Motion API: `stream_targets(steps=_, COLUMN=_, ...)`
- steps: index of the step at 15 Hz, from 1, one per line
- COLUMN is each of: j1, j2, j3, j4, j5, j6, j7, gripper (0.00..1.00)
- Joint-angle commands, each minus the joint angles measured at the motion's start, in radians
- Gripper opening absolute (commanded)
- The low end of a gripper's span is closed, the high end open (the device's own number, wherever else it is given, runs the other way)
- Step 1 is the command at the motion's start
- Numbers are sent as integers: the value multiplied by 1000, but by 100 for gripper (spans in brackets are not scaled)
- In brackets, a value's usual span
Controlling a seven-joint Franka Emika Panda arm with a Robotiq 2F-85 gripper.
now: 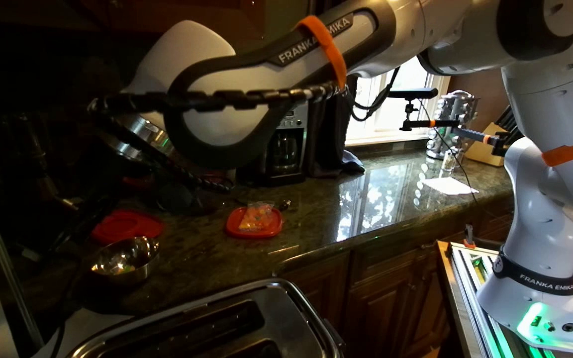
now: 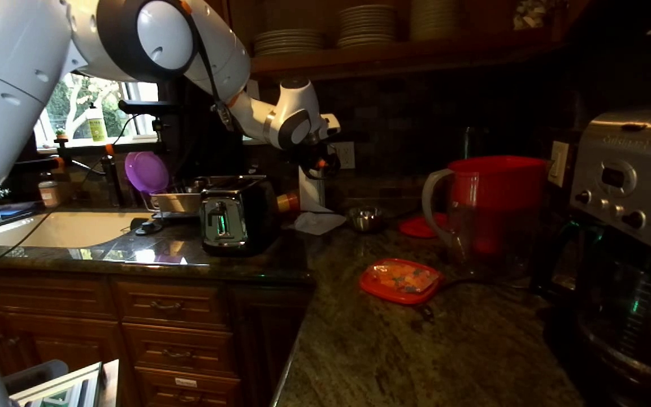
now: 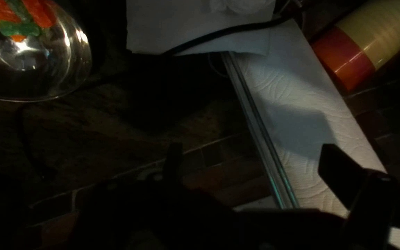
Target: Move the paper towels to the right
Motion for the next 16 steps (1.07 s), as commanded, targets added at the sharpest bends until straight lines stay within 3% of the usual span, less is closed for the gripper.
stream_targets(steps=1, j1=73, j2=70, j3=-74, j4=88, j5=-104, j6=36, j7=113, gripper=100)
stream_targets(steps=4, j1=119, j2=106, j3=-118, j4=139, j5=-153, j6=56, j7=184, gripper=100)
stream_targets(steps=9, j1=222, j2=146, j3=-260, j4=206, j5=-238, j6=67, j7=360, gripper=100)
stream_targets(steps=10, j1=240, j2=152, j3=-286, j4=217, j5=-252, j6=62, j7=393, gripper=94)
stream_targets(steps=11, j1=254, j2=155, j3=-306, j4=225, j5=-265, j6=53, j7=420, gripper=74)
stream_targets(steps=13, j1=275, j2=155, j3=-328, j4=232, j5=-275, j6=31, j7=453, gripper=69)
stream_targets(steps=16, j1=283, j2=163, j3=-321, j4=244, j5=-271, j6=34, j7=456, gripper=46)
